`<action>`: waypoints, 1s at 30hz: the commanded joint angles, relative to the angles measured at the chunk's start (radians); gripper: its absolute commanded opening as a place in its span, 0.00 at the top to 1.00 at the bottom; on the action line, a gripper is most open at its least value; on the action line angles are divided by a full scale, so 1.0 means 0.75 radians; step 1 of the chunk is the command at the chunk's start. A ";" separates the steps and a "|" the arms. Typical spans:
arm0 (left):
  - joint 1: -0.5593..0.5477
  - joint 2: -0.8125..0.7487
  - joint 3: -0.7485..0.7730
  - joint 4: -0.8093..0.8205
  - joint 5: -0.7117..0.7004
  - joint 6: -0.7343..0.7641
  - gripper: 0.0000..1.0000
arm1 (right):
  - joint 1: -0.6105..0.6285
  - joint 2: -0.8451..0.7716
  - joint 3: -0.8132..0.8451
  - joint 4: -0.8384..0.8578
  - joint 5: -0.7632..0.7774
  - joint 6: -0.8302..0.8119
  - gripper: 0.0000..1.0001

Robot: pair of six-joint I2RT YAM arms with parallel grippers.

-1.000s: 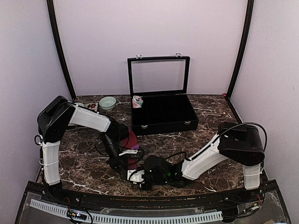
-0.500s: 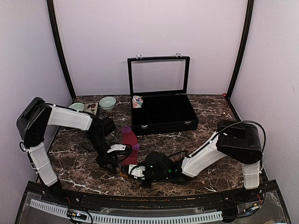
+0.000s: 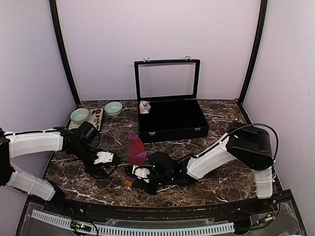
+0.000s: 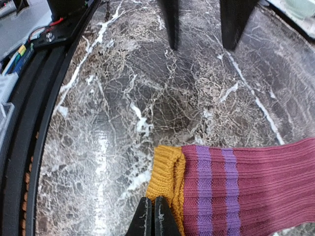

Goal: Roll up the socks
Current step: Roll the sock at the center of the board.

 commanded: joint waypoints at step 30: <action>-0.575 0.046 -0.166 0.644 -0.334 0.278 0.67 | -0.254 0.312 0.102 -0.532 -0.464 0.590 1.00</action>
